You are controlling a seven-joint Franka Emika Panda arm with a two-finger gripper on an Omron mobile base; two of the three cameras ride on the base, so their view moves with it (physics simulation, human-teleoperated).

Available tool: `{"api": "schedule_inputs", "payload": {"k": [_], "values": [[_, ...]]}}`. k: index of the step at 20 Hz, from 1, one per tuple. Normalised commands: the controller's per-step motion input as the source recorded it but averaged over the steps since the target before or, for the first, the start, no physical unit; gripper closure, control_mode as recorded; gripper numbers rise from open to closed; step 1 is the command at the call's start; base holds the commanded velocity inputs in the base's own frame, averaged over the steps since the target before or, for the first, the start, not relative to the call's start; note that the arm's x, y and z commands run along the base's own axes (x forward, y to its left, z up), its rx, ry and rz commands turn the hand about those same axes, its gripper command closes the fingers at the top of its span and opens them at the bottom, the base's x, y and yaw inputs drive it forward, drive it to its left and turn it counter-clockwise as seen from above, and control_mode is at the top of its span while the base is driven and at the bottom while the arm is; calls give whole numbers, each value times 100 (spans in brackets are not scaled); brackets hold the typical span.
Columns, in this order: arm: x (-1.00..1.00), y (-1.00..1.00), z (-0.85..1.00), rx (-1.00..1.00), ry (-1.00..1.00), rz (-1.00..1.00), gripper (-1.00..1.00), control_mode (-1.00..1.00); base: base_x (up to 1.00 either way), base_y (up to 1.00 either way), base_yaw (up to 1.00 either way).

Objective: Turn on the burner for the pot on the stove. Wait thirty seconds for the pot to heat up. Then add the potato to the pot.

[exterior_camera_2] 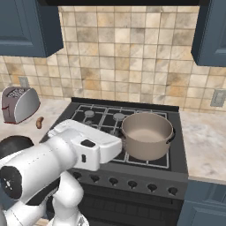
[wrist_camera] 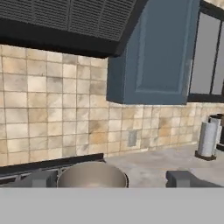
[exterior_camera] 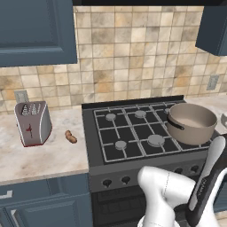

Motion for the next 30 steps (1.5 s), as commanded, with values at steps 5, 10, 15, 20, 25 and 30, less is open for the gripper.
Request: {"api": "schedule_inputs", "payload": {"k": [5,10,15,20,25,30], "values": [[24,90,-57,46,10,1,-100,-100,0,0,0],[11,96,19,2,19,1,-100,-100,0,0,0],[0,100,-8,-2,15,6,-100,-100,0,0,0],[-13,79,-43,13,6,19,-100,-100,0,0,0],[0,56,-30,21,14,25,-100,-100,0,0,0],[11,53,-3,12,22,41,-100,-100,0,0,0]]}}
